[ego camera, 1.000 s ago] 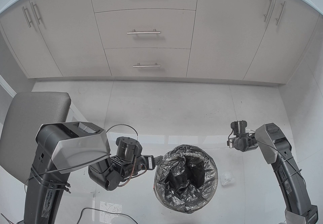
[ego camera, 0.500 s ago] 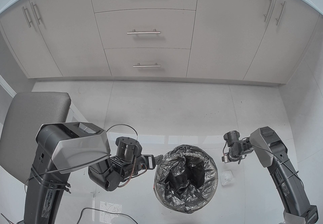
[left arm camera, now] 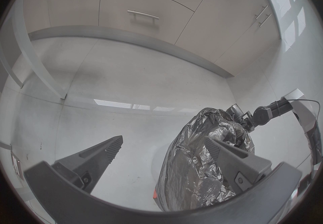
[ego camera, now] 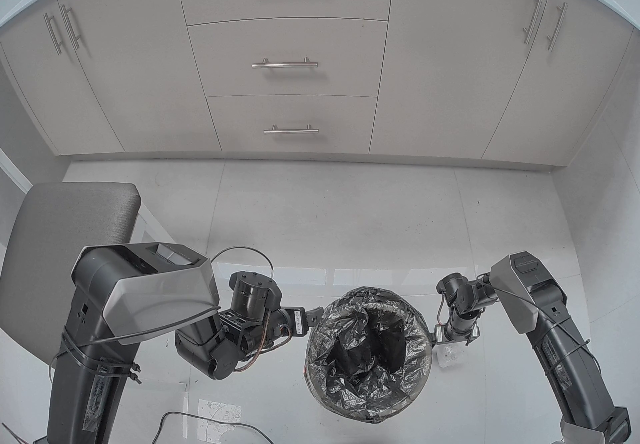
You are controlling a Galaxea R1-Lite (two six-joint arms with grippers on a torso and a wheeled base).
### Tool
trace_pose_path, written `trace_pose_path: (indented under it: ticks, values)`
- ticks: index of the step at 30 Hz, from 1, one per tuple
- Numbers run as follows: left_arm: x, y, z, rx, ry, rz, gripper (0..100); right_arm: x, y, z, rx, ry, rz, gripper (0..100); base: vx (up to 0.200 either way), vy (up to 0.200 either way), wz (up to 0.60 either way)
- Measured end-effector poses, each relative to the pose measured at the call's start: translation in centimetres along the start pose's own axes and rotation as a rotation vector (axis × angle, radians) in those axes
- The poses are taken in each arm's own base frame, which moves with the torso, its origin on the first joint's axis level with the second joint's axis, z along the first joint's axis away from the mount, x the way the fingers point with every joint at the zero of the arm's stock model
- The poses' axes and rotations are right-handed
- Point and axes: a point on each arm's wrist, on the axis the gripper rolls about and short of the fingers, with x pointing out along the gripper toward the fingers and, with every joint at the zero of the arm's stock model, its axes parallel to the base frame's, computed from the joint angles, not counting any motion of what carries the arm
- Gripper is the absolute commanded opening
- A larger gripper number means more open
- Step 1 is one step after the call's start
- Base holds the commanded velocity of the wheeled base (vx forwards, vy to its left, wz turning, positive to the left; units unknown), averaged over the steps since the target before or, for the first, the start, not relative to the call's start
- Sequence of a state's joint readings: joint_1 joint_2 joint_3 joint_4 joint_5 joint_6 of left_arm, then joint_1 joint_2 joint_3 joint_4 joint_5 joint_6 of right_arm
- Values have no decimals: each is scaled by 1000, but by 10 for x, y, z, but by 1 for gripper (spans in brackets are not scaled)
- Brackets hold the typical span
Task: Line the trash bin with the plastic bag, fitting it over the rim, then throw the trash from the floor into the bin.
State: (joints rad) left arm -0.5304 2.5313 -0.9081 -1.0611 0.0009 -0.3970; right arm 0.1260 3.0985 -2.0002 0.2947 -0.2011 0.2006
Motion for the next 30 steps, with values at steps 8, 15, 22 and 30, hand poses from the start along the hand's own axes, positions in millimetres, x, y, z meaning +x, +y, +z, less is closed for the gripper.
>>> trace_pose_path:
  ticks: [8,15,22,30]
  values:
    - [0,0,0,0,-3,4,100,0,1,-2,-7,22,17,100,0,0,0]
    - [0,0,0,0,-4,5,100,-1,3,-2,-50,16,17,0,0,0,0]
    - [1,0,0,0,-4,5,100,-1,4,-3,-68,19,17,0,0,0,0]
    - [1,1,0,0,-4,7,100,-1,5,-3,-69,20,5,0,0,0,0]
